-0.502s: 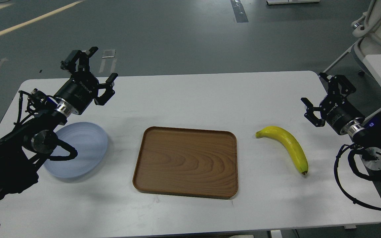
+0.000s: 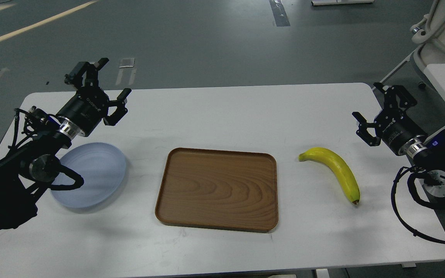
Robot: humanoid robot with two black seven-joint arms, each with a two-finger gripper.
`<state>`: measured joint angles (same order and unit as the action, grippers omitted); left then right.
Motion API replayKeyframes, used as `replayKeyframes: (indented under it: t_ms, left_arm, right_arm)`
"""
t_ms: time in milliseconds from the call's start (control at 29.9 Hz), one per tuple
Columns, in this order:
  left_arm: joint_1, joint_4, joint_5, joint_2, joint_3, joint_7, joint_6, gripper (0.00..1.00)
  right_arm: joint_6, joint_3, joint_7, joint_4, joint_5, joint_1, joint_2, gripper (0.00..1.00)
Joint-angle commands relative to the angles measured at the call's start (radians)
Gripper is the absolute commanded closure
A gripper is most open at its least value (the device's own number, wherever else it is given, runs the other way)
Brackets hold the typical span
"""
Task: Place banana on plate with both arms
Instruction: 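Move the left gripper outward and down toward the light blue plate's rim, then lower the left gripper to the plate rim and grip its edge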
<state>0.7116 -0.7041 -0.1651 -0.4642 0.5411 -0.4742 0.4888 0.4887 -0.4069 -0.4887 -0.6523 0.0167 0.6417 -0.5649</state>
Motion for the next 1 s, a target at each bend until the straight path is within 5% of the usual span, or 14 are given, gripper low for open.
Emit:
replayKeyframes:
  t_ms: [0,167,602,736,970]
  left_arm:
    - [0.003,0.014,-0.013,-0.028,0.0,-0.001,0.0,0.02]
    - [0.023,0.02,-0.127,-0.068,-0.001,-0.006,0.0,0.02]
    - [0.114,-0.454,-1.119,-0.434,-0.001,-0.015,0.0,0.02]
    - [0.094,-0.442,-1.392,-0.478,-0.03,-0.015,-0.039,0.02]
    - [0.063,-0.292,-1.433,-0.507,-0.242,-0.015,-0.251,0.02]
  right_arm:
    - [0.0,0.002,0.0,0.0,0.002,0.001,-0.003,0.0]
    - [0.0,0.002,0.0,0.0,0.006,-0.002,-0.003,0.0]
    - [0.0,0.002,0.0,0.003,0.009,0.004,0.008,0.0]
    - [0.0,0.003,0.0,0.003,0.009,0.006,0.019,0.0]
    - [0.0,0.003,0.0,0.003,0.009,0.006,0.016,0.0]
